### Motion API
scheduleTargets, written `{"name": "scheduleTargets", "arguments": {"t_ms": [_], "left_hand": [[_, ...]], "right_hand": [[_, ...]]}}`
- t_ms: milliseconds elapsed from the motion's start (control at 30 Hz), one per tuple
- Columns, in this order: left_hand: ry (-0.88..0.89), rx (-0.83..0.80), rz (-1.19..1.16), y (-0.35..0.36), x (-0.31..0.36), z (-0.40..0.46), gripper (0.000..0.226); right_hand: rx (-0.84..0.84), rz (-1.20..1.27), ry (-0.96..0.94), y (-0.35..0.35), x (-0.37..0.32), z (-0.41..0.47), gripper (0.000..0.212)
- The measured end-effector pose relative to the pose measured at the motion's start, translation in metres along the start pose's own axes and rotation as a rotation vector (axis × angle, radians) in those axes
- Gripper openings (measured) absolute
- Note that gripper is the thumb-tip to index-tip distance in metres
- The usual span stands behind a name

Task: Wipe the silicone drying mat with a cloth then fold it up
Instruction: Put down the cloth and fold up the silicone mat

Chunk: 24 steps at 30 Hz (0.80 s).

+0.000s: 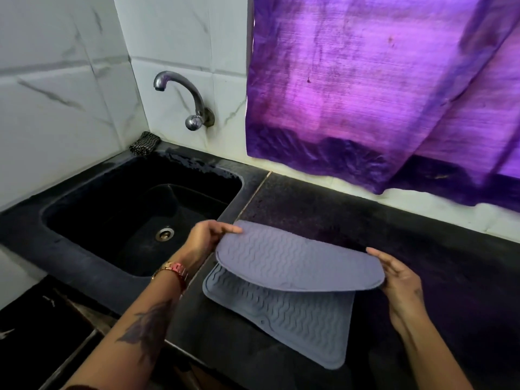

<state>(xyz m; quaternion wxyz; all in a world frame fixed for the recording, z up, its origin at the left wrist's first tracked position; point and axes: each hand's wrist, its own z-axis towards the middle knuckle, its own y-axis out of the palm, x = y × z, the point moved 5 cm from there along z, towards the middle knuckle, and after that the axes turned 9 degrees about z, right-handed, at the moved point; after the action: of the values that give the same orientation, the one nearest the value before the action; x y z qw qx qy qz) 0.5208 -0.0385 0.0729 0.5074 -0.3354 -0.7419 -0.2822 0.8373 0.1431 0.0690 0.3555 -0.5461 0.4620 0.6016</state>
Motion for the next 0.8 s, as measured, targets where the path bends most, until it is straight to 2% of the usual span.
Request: {"name": "scheduleTargets", "arguments": {"t_ms": [100,300,500,667,800], "left_hand": [[0.051,-0.009,-0.159,0.006,0.013,0.004,0.047],[0.151,0.025,-0.092,0.021,0.038,0.027,0.053],[0.126,-0.044,-0.174,0.034,0.062,0.068,0.054],[0.109,-0.014,0.023,0.03,0.064,0.114,0.052],[0.211,0.096,0.306,0.029,0.054,0.148,0.018]], "right_hand": [[0.057,0.039,-0.02,-0.002,-0.004,0.019,0.028],[0.168,0.044,-0.009,-0.004,-0.005,0.044,0.028],[0.229,0.023,0.001,-0.001,-0.007,0.066,0.006],[0.259,0.017,0.016,0.007,-0.004,0.086,0.004],[0.309,-0.047,0.04,0.009,0.008,0.103,0.01]]}}
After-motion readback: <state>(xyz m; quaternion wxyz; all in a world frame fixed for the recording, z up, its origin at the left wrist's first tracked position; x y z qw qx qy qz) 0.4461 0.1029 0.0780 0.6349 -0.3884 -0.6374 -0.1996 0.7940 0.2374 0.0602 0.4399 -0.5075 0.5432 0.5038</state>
